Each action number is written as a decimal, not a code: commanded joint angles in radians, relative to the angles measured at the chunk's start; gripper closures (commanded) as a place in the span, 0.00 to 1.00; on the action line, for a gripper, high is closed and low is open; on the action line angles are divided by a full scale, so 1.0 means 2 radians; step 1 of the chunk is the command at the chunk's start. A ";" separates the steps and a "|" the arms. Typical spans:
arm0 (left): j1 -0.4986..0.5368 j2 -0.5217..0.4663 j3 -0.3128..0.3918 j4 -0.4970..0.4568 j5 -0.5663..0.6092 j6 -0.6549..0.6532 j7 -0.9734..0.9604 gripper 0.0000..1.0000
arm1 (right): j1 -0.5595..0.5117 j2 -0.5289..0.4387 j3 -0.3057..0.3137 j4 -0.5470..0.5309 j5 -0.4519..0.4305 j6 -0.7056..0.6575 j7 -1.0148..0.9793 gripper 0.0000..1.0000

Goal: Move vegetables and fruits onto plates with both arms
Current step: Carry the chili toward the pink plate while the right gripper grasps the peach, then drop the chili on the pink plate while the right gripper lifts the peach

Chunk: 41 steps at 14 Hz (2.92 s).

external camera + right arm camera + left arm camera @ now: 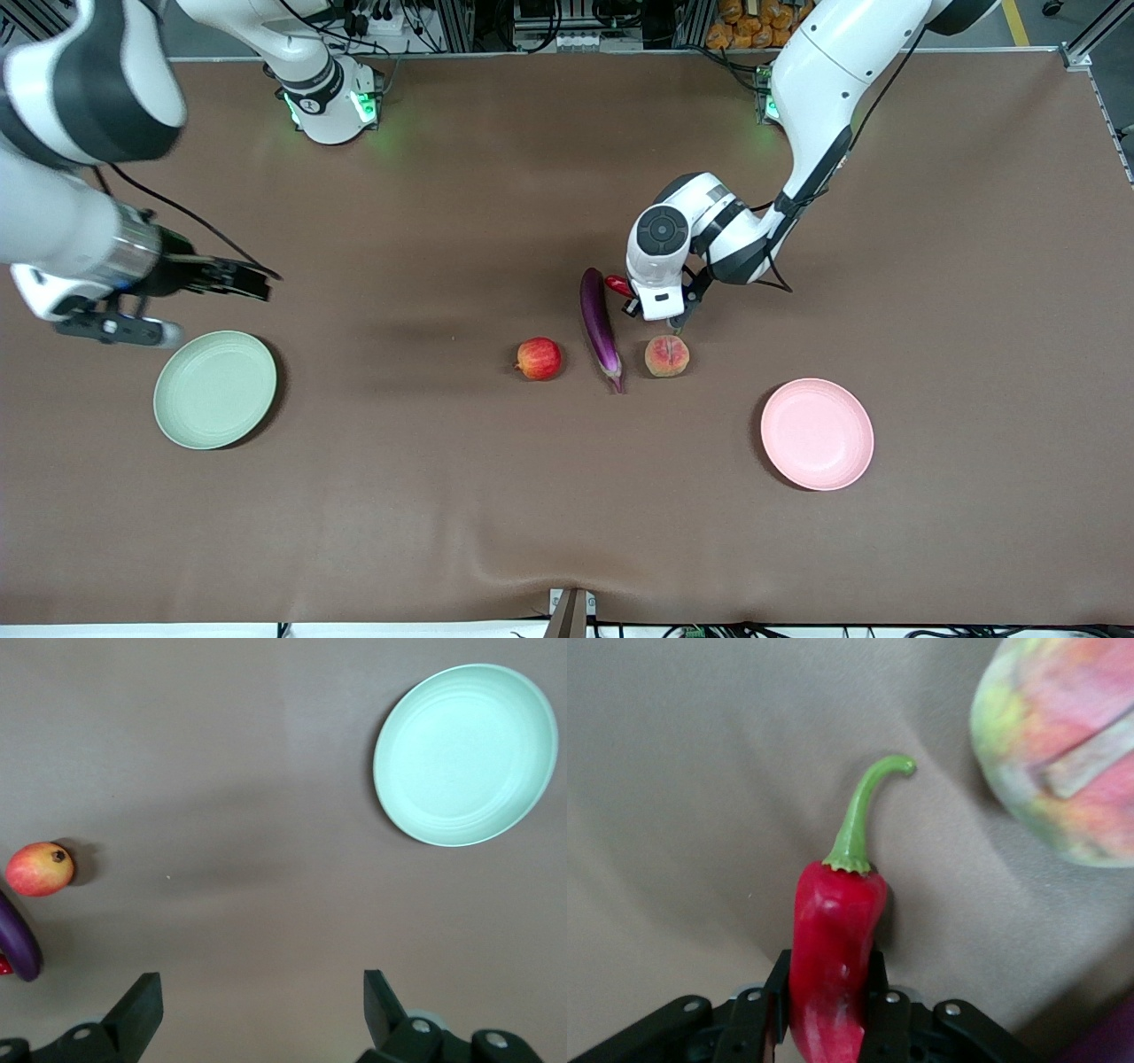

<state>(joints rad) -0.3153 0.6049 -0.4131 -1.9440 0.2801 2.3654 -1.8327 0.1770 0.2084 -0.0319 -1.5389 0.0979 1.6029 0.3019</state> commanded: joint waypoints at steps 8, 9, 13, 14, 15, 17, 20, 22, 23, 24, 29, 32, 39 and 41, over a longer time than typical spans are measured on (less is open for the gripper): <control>0.075 -0.148 -0.001 0.030 0.004 -0.199 0.215 1.00 | 0.092 0.111 -0.003 0.066 0.084 0.090 0.195 0.00; 0.095 -0.148 -0.001 0.045 -0.006 -0.208 0.251 1.00 | 0.112 0.120 -0.003 0.067 0.084 0.115 0.217 0.00; 0.173 -0.141 -0.001 0.081 -0.009 -0.219 0.394 1.00 | 0.192 0.170 -0.006 0.086 0.075 0.218 0.244 0.00; 0.189 -0.134 -0.001 0.088 -0.008 -0.218 0.424 1.00 | 0.203 0.184 -0.005 0.098 0.075 0.236 0.243 0.00; 0.205 -0.123 -0.001 0.101 -0.008 -0.218 0.452 1.00 | 0.216 0.199 -0.005 0.109 0.075 0.254 0.243 0.00; 0.230 -0.099 0.001 0.129 -0.007 -0.218 0.496 1.00 | 0.254 0.223 -0.005 0.119 0.074 0.310 0.238 0.00; 0.264 -0.058 0.004 0.163 0.005 -0.207 0.540 1.00 | 0.325 0.270 -0.007 0.119 0.003 0.461 0.226 0.00; 0.284 -0.031 0.004 0.180 0.021 -0.188 0.564 1.00 | 0.339 0.297 -0.007 0.119 -0.067 0.530 0.229 0.00; 0.290 -0.020 0.004 0.181 0.026 -0.175 0.570 1.00 | 0.342 0.306 -0.007 0.121 -0.079 0.549 0.229 0.00; 0.292 -0.010 0.005 0.182 0.029 -0.157 0.571 1.00 | 0.345 0.318 -0.007 0.125 -0.092 0.569 0.227 0.00; 0.293 0.020 0.019 0.203 0.029 -0.130 0.594 1.00 | 0.373 0.418 -0.025 0.222 -0.106 0.599 0.226 0.00; 0.300 0.030 0.019 0.203 0.029 -0.116 0.597 1.00 | 0.396 0.442 -0.065 0.232 -0.119 0.607 0.226 0.00; 0.303 0.038 0.019 0.197 0.032 -0.089 0.597 1.00 | 0.396 0.463 -0.068 0.241 -0.120 0.624 0.225 0.00; 0.303 0.039 0.019 0.198 0.031 -0.089 0.599 1.00 | 0.396 0.474 -0.069 0.252 -0.120 0.624 0.225 0.00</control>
<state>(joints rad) 0.2813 0.6727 -0.3664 -1.5588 0.3175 2.1778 -0.6487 0.9654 1.1082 -0.1569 -1.1031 -0.1177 2.8557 0.7433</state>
